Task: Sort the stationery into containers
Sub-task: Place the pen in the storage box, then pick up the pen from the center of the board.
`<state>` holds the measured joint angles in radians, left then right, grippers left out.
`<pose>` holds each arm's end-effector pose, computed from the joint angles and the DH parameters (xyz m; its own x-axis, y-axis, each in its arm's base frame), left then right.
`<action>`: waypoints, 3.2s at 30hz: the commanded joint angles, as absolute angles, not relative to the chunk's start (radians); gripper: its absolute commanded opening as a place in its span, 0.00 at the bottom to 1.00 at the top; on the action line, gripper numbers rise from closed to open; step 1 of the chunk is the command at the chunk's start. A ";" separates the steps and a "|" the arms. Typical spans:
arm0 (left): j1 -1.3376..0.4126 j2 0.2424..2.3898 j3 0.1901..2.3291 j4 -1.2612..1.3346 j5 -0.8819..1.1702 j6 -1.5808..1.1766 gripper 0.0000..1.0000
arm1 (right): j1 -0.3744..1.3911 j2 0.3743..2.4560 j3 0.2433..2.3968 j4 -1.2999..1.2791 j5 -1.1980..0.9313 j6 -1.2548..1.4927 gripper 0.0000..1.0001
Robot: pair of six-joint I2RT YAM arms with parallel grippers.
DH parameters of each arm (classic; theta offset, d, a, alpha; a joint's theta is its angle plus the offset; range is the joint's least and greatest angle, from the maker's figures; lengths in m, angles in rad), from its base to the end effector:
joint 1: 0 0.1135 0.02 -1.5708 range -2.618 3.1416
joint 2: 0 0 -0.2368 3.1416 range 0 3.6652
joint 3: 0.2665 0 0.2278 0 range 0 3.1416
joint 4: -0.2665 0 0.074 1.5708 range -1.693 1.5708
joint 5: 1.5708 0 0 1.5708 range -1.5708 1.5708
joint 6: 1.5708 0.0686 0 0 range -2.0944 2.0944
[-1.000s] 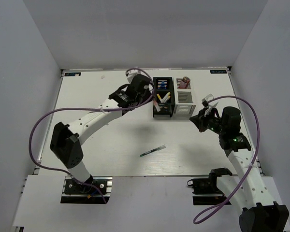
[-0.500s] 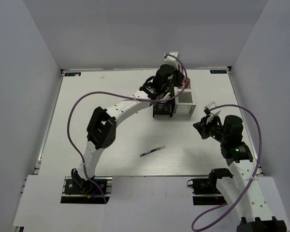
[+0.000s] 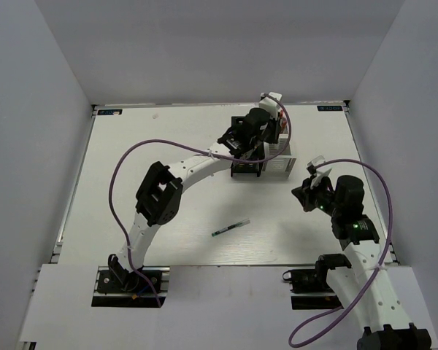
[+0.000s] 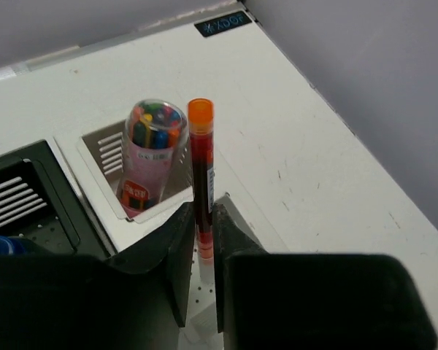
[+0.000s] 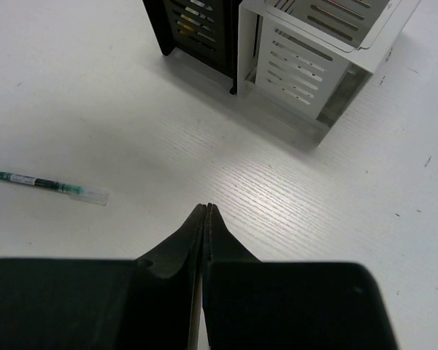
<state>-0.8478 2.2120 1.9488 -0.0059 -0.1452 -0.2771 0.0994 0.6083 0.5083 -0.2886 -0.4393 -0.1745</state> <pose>0.3556 -0.3880 0.2663 -0.3469 -0.0160 -0.9378 0.5768 0.7848 -0.2267 0.1725 0.0465 0.2350 -0.2877 -0.1866 -0.9394 -0.5396 0.8419 -0.0020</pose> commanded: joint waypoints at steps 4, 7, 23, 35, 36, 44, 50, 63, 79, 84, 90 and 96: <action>-0.871 2.160 1.902 -0.018 -0.147 -0.279 0.47 | 0.095 0.641 0.517 -0.215 -0.465 -0.192 0.02; -0.871 2.160 1.911 -0.018 -0.182 -0.279 0.61 | 0.097 0.655 0.517 -0.210 -0.497 -0.192 0.07; -0.853 1.558 1.481 -0.107 -0.263 -0.331 0.84 | 0.158 0.998 0.601 -0.614 -1.080 -1.454 0.51; -0.853 0.824 0.718 -0.335 -0.452 -0.730 0.99 | 0.485 1.345 0.834 -0.589 -0.842 -1.447 0.52; -0.853 0.802 0.689 -0.356 -0.462 -0.770 0.99 | 0.542 1.373 0.851 -0.586 -0.810 -1.416 0.52; -0.853 0.720 0.618 -0.488 -0.529 -0.885 0.99 | 0.790 1.468 0.886 -0.448 -0.623 -1.210 0.50; -0.853 0.684 0.569 -0.552 -0.568 -0.956 0.99 | 0.882 1.523 0.893 -0.399 -0.539 -1.117 0.50; -0.853 0.644 0.483 -0.626 -0.557 -1.063 0.99 | 0.962 1.687 0.996 -0.385 -0.359 -1.003 0.49; -0.853 0.617 0.465 -0.595 -0.586 -1.036 0.99 | 0.986 1.704 0.905 -0.458 -0.301 -0.967 0.06; -0.853 0.617 0.474 -0.595 -0.586 -1.026 0.99 | 0.934 1.613 0.972 -0.524 -0.362 -0.884 0.00; -0.853 0.617 0.465 -0.571 -0.586 -1.026 0.99 | 0.786 1.447 1.074 -0.549 -0.511 -0.734 0.00; -0.853 0.640 0.456 -0.497 -0.565 -0.991 0.99 | 0.618 1.263 1.052 -0.280 -0.442 -0.534 0.00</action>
